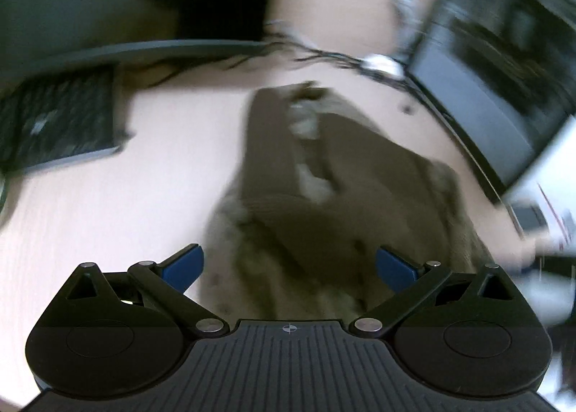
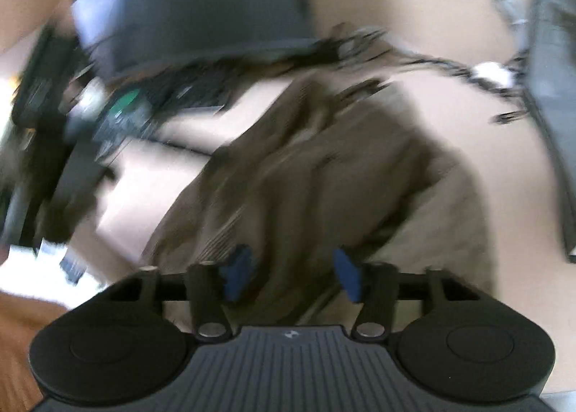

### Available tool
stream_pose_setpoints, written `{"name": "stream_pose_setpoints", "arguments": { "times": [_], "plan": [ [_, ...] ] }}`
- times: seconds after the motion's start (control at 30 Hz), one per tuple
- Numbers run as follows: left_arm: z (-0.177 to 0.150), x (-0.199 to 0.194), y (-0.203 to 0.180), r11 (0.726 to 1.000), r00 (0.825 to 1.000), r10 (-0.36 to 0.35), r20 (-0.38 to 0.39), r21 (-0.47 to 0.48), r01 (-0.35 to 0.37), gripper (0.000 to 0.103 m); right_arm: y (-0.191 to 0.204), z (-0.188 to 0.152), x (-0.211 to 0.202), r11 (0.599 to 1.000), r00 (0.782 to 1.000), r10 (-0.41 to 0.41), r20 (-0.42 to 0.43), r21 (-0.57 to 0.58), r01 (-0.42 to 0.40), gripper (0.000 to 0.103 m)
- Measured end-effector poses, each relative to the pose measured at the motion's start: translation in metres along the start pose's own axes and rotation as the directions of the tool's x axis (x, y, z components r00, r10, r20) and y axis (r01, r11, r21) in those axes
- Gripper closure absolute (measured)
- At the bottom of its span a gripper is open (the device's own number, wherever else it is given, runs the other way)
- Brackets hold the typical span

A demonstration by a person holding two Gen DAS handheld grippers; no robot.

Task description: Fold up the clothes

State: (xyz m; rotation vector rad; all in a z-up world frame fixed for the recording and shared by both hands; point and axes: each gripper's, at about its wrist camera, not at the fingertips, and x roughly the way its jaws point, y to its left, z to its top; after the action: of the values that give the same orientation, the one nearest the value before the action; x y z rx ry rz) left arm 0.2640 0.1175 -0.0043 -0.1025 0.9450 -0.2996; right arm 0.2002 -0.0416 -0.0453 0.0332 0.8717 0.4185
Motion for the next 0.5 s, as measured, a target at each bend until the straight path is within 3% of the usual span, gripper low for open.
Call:
{"name": "stream_pose_setpoints", "arguments": {
  "times": [0.13,0.23,0.27,0.3,0.4,0.47,0.5],
  "plan": [
    [0.003,-0.001,0.011,0.999,1.0,0.026,0.009,-0.043,-0.026,0.0,0.024,-0.013,0.021,0.996,0.998,0.024,-0.064,-0.089,-0.029,0.033],
    [0.002,-0.005,0.01,0.999,1.0,0.015,0.024,-0.033,-0.014,0.0,0.04,-0.022,0.043,0.984,0.997,-0.027,-0.068,-0.175,0.015,0.035],
    [0.003,-0.006,0.008,1.0,1.0,0.008,0.028,-0.02,-0.007,0.0,0.045,-0.024,0.05,0.976,0.996,-0.068,-0.055,-0.209,0.055,0.052],
    [0.003,-0.007,0.006,1.0,0.999,0.0,0.033,-0.007,0.0,0.0,0.047,-0.024,0.052,0.97,0.994,-0.102,-0.034,-0.227,0.091,0.076],
    [0.003,-0.015,-0.003,0.998,0.998,-0.029,0.06,0.06,0.026,0.0,0.024,-0.002,0.024,0.976,0.989,-0.143,0.048,-0.157,0.149,0.092],
    [0.0,-0.024,-0.016,0.986,0.994,-0.067,0.09,0.16,0.052,0.0,-0.011,0.023,-0.02,0.972,0.961,-0.224,0.164,-0.031,0.232,0.092],
    [-0.001,-0.023,-0.026,0.976,0.992,-0.087,0.091,0.207,0.067,0.0,-0.03,0.036,-0.044,0.96,0.933,-0.28,0.226,0.041,0.278,0.092]
  ]
}}
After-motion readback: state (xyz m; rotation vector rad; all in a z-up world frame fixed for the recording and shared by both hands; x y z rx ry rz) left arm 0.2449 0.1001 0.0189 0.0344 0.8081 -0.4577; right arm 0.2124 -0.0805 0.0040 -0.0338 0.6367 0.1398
